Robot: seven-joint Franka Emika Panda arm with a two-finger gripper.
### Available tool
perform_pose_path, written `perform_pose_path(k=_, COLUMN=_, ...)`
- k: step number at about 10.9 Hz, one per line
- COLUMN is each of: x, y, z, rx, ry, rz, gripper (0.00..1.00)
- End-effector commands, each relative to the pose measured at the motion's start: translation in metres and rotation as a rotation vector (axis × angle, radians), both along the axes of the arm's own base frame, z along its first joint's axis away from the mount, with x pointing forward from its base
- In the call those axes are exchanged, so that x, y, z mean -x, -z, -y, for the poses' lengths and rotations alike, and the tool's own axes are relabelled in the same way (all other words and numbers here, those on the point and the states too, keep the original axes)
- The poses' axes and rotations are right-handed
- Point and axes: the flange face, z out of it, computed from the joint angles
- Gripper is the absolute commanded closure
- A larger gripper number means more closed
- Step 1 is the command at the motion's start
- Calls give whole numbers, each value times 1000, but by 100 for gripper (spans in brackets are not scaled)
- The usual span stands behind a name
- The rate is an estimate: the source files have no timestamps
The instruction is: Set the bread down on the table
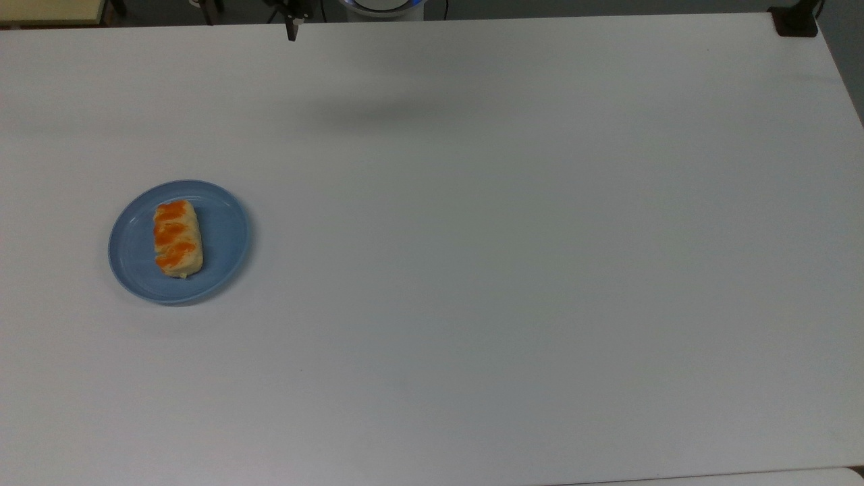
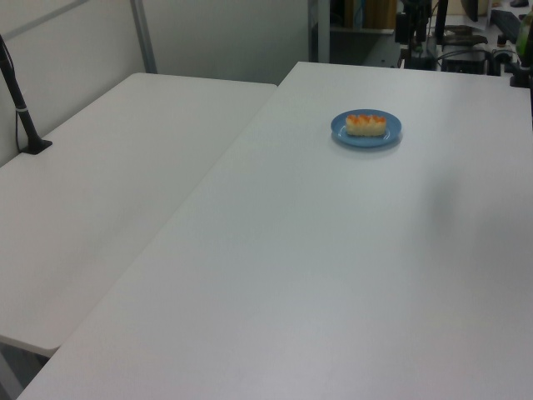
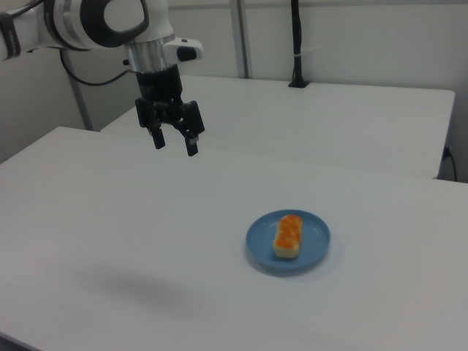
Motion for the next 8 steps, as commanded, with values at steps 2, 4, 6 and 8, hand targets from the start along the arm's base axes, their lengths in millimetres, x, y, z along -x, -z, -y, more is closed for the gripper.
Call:
perform_pose_path(k=2, x=-1, y=-1, z=0, rx=-23, ry=-29, rz=7, gripper=0)
perform_pose_path(k=4, x=-9, y=17, z=9, rx=-34, ry=-149, rz=-30, gripper=0)
perform_pose_path(k=6, x=-37, y=57, z=48, rx=-12, ry=-171, rz=6, gripper=0)
perform_pose_path(k=8, x=-59, y=105, z=86, rx=9, ry=-164, rz=8, gripper=0)
